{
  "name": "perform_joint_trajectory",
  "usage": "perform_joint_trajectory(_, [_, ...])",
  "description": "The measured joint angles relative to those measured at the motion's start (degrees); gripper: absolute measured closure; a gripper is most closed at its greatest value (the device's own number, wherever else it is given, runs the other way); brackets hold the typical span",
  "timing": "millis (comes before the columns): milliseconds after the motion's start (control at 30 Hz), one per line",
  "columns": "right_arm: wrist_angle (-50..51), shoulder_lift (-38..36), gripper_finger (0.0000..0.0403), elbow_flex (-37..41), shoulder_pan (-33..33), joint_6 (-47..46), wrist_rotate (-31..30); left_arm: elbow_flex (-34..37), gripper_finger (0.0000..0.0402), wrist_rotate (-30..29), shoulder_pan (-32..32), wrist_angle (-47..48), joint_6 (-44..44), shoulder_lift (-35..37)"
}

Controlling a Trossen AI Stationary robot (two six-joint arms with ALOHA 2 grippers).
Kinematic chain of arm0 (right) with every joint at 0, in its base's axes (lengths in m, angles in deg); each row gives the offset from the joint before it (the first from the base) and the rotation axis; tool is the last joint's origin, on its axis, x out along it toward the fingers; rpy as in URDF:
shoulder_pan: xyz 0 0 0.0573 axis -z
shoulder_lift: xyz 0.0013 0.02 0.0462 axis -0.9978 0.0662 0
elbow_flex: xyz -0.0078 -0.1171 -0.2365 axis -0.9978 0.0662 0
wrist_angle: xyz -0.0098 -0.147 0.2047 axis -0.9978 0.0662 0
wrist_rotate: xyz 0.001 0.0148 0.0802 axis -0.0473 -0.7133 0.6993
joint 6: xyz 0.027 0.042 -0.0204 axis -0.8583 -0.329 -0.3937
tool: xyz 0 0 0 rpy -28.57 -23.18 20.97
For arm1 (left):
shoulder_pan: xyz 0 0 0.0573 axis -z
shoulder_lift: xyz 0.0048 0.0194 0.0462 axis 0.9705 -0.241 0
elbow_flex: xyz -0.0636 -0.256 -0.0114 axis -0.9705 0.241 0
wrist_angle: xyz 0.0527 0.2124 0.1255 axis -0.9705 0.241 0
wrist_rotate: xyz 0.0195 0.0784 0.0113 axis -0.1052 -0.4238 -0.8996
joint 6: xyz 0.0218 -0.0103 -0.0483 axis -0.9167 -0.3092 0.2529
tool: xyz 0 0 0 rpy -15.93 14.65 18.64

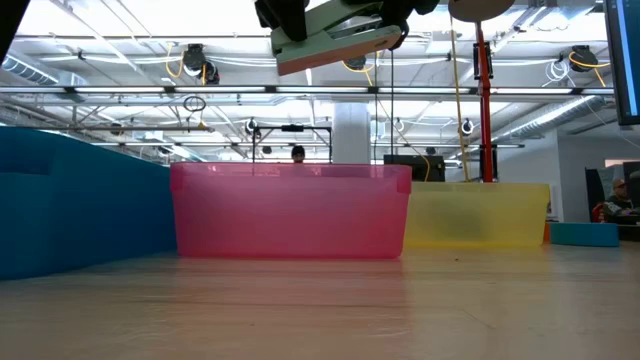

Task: Pick and place Stapler, Stapler remover, tape
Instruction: Put the light blue stapler into the yellow bin

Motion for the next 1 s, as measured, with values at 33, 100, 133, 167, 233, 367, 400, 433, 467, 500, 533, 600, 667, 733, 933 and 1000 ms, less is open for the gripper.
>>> perform_joint_trajectory(33, [0.0, 0.0, 0.0284, 0.0, 0.0, -0.02, -0.05, 0.0, 0.028, 0.0, 0.03, 0.0, -0.05, 0.0])
perform_joint_trajectory(100, [0.0, 0.0, 0.0285, 0.0, 0.0, -0.16, -0.06, 0.0, 0.0273, 0.0, 0.04, 0.02, -0.09, 0.0])
perform_joint_trajectory(133, [-0.03, 0.0, 0.0285, 0.0, 0.01, -0.41, -0.07, 0.0, 0.0258, -0.05, 0.04, 0.02, -0.19, 0.0])
perform_joint_trajectory(167, [-0.03, 0.0, 0.0285, 0.0, 0.02, -0.76, -0.11, 0.0, 0.0234, -0.34, 0.04, -0.11, -0.19, 0.0])
perform_joint_trajectory(233, [0.21, 0.0, 0.0285, 0.0, 0.0, -0.83, -0.62, 0.0, 0.0181, -0.47, 0.04, 0.11, -0.38, 0.0])
perform_joint_trajectory(367, [1.6, -0.29, 0.0285, 0.0, 0.04, -0.81, -1.81, 0.0, 0.0092, -0.84, 0.04, 0.95, 0.4, 0.0])
perform_joint_trajectory(400, [2.23, -0.37, 0.0285, 0.0, 0.04, -0.89, -2.54, 0.0, 0.0075, -1.28, 0.04, 1.28, 0.88, 0.0])
perform_joint_trajectory(433, [2.63, -0.42, 0.0285, 0.0, 0.04, -0.96, -3.13, 0.0, 0.0061, -1.78, 0.04, 1.73, 1.37, 0.0])
perform_joint_trajectory(467, [3.03, -0.43, 0.0285, 0.0, 0.04, -0.98, -3.73, 0.0, 0.0049, -2.11, 0.04, 2.19, 1.79, -0.02])
perform_joint_trajectory(500, [3.73, -0.66, 0.0285, 0.01, 0.04, -0.96, -4.47, 0.0, 0.0038, -2.2, 0.04, 2.51, 2.27, -0.02])
perform_joint_trajectory(533, [4.8, -1.11, 0.0285, 0.05, 0.04, -0.94, -4.95, 0.0, 0.0029, -2.23, 0.04, 2.74, 2.73, -0.02])
perform_joint_trajectory(600, [5.58, -1.61, 0.0285, 0.05, 0.04, -1.0, -6.4, 0.0, 0.0015, -2.27, 0.04, 3.39, 3.1, 0.01])
perform_joint_trajectory(667, [6.72, -2.46, 0.0285, -0.02, 0.04, -1.5, -8.5, 0.02, 0.0006, -2.21, 0.04, 4.58, 2.96, 0.3])
perform_joint_trajectory(733, [8.87, -3.45, 0.0285, 0.13, 0.01, -2.15, -11.05, 0.02, 0.0005, -2.14, 0.04, 5.23, 3.11, 0.56])
perform_joint_trajectory(933, [13.62, -5.78, 0.0285, 0.02, 0.02, -7.55, -23.41, 0.04, 0.0017, -3.31, 0.17, 6.97, 4.68, 2.85])
perform_joint_trajectory(1000, [16.51, -6.07, 0.0285, 0.03, 0.08, -10.49, -28.77, 0.07, 0.002, -4.71, 0.18, 7.08, 5.65, 3.6])
